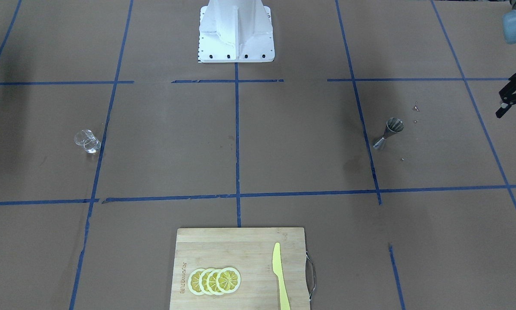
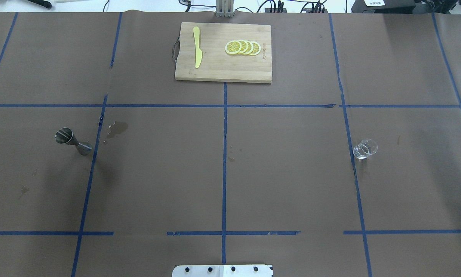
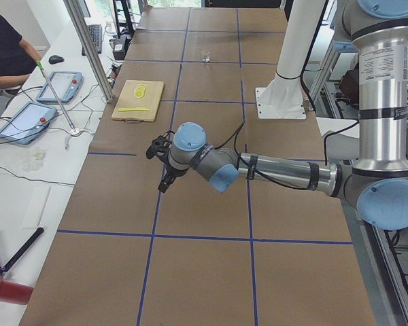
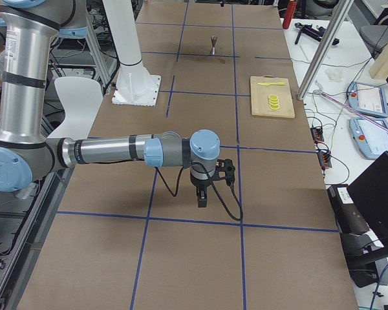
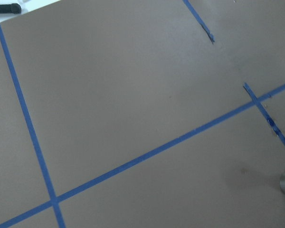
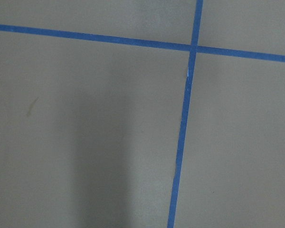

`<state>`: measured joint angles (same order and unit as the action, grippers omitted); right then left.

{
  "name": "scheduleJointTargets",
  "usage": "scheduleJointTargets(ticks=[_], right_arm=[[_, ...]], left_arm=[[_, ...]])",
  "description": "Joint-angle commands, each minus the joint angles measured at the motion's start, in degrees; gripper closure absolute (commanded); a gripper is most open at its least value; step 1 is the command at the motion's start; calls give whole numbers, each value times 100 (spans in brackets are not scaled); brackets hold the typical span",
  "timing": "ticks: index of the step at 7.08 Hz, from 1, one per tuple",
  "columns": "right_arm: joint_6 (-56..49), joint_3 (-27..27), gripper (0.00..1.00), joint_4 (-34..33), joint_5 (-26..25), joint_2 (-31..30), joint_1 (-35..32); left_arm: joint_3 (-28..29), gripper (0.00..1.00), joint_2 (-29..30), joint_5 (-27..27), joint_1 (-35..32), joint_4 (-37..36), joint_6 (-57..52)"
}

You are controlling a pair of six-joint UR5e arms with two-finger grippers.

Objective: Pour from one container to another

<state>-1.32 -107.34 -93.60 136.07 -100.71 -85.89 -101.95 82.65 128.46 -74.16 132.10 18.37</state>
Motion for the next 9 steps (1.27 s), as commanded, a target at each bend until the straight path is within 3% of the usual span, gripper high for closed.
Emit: scheduleJointTargets(ticks=[1, 2, 3, 4, 6, 8, 9], right_arm=[[0, -6, 0, 0, 121, -1, -7], [0, -6, 0, 0, 130, -1, 2], [0, -15, 0, 0, 139, -1, -7], [9, -67, 0, 0, 139, -1, -7], [9, -111, 0, 0, 148, -1, -7], [9, -304, 0, 0, 148, -124, -7], [9, -357, 0, 0, 148, -151, -7]], left_arm=[[9, 0, -650, -1248, 1074, 1907, 1212], [9, 0, -845, -1776, 1288, 2629, 1561], [9, 1, -856, -1833, 1559, 2845, 2321], [9, 5, -935, -2269, 1849, 3247, 2468], [-52, 5, -1111, -3612, 2648, 3401, 2670], [-88, 0, -1425, -5069, 3395, 4117, 2874], [-88, 0, -1462, -5538, 3747, 4165, 2874]])
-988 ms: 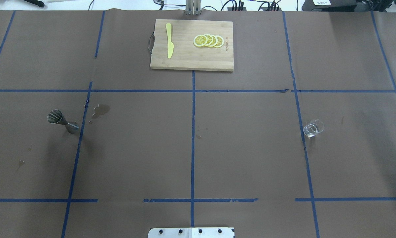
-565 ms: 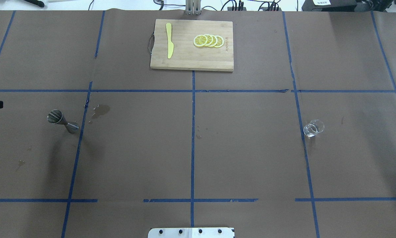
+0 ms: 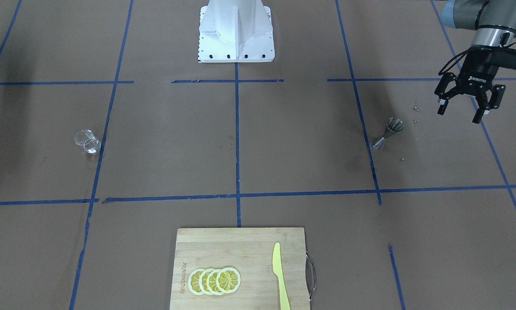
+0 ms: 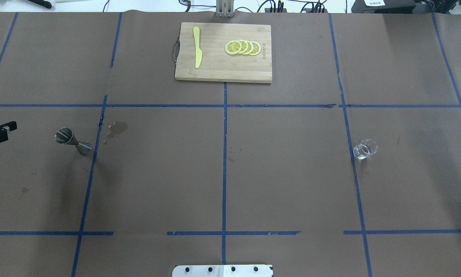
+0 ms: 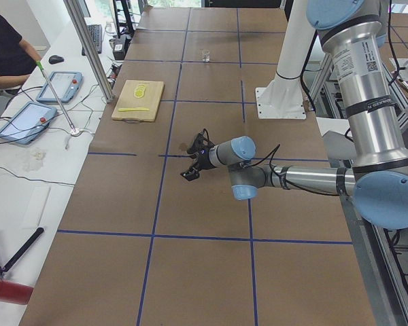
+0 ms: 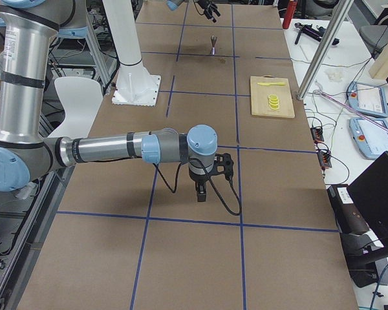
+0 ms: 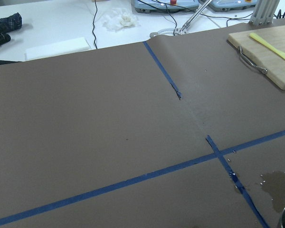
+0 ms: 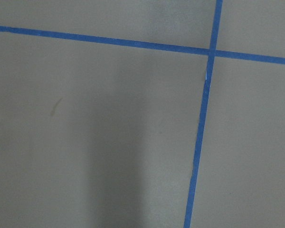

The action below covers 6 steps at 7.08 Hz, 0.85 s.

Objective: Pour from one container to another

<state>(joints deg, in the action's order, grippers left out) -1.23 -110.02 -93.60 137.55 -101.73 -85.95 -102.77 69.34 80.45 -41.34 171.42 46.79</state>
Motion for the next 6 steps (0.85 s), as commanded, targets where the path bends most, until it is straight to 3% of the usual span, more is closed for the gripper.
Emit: scheduleJointTargets(ticks=[1, 2, 4, 6], right_arm=[[9, -116, 0, 0, 0, -58, 0], [9, -133, 0, 0, 0, -58, 0], [0, -133, 0, 0, -8, -58, 0], [0, -133, 0, 0, -8, -49, 0]], left_arm=[[-6, 3, -140, -1568, 982, 365, 41], [-15, 3, -149, -2542, 1718, 358, 189], [-24, 11, -131, -3426, 2504, 366, 611], [-24, 10, 218, -4262, 3295, 349, 621]])
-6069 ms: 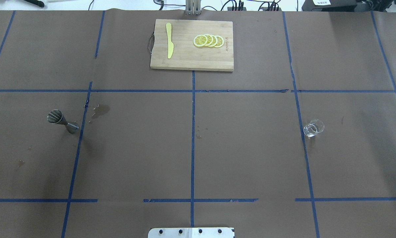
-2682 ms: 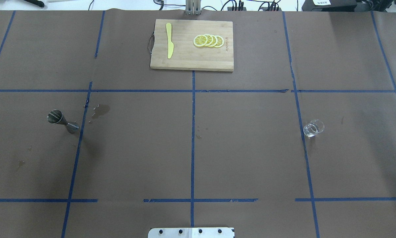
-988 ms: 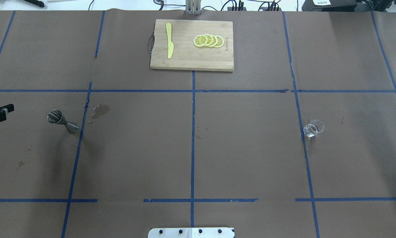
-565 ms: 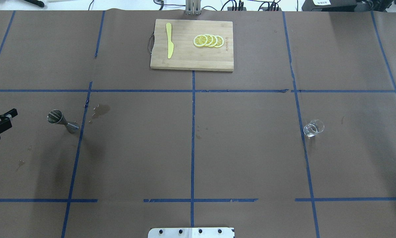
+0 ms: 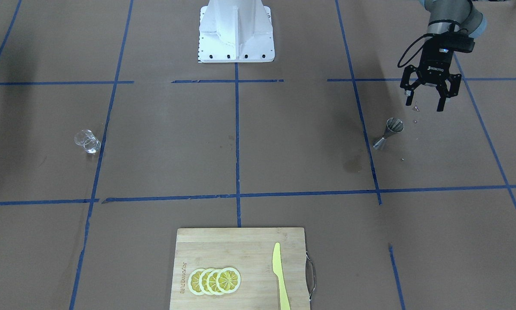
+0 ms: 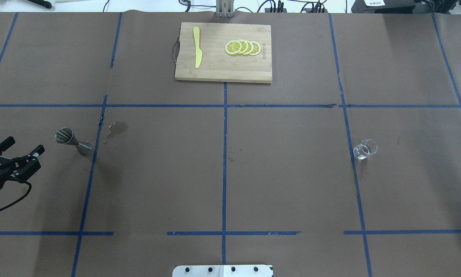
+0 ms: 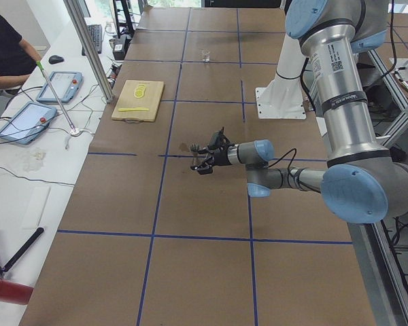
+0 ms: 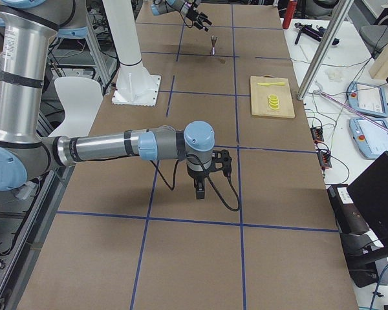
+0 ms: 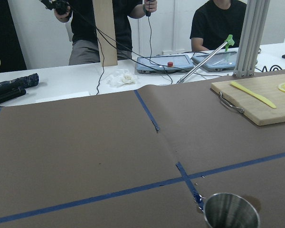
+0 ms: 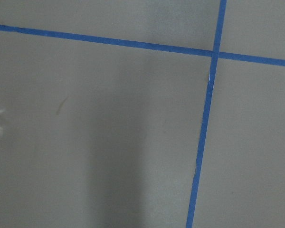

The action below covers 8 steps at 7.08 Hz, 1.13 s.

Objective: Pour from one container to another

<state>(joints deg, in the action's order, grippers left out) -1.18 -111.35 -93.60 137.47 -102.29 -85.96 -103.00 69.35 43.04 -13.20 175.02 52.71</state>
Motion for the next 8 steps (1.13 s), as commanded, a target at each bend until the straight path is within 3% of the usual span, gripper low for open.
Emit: scheduleJointTargets(ticks=[1, 3, 4, 5, 8], right_arm=[[-5, -1, 0, 0, -9, 7, 0], [-5, -1, 0, 0, -18, 7, 0], [-5, -1, 0, 0, -18, 7, 0], [-5, -1, 0, 0, -18, 7, 0], [-5, -9, 0, 0, -36, 16, 0]], left_arm=[[8, 10, 463, -882, 763, -73, 29], [174, 9, 518, -1401, 1046, -214, 29], [497, 7, 840, -1813, 1091, -301, 29], [744, 5, 1113, -1965, 1091, -293, 29], [1096, 1, 1212, -2125, 1091, -267, 465]])
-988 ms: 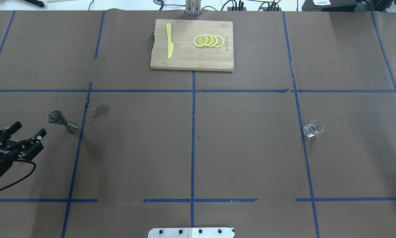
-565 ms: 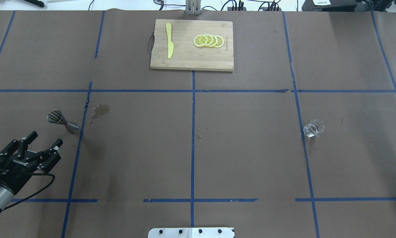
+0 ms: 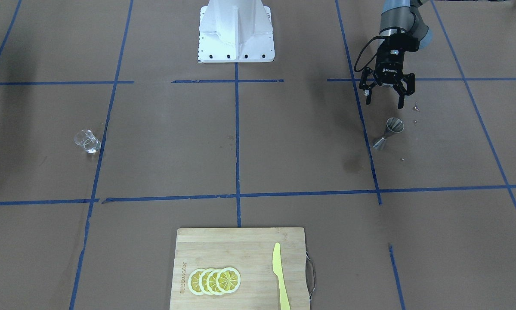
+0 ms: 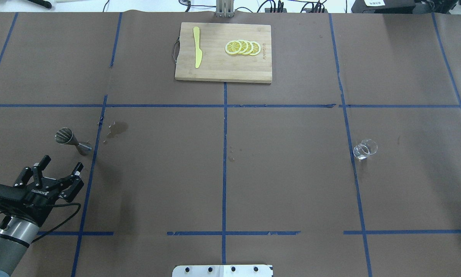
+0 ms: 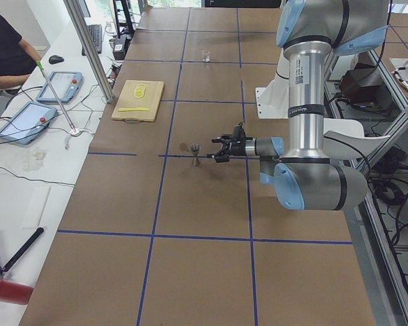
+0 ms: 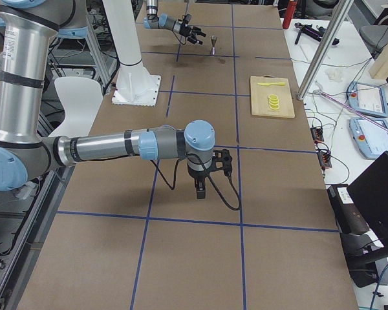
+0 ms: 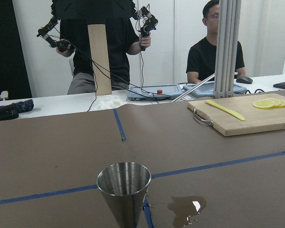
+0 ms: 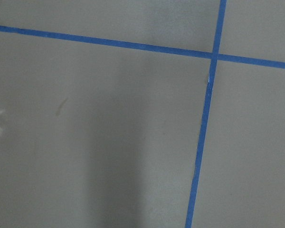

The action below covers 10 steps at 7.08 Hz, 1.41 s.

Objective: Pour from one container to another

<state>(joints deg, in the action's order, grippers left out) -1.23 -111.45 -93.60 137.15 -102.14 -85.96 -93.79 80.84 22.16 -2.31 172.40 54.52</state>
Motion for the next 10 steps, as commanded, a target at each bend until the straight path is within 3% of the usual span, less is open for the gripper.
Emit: scheduleJointTargets(ticks=[1, 5, 8, 10], right_arm=[[0, 1, 0, 0, -4, 1, 0], [-9, -8, 0, 0, -4, 1, 0], [-9, -17, 0, 0, -4, 1, 0], [-9, -26, 0, 0, -4, 1, 0]], left_arm=[[281, 1, 168, -27, -15, -14, 313], [466, 1, 301, -10, -164, -40, 331], [914, 1, 757, 8, -471, -154, 322], [1002, 1, 802, 306, -787, -154, 322]])
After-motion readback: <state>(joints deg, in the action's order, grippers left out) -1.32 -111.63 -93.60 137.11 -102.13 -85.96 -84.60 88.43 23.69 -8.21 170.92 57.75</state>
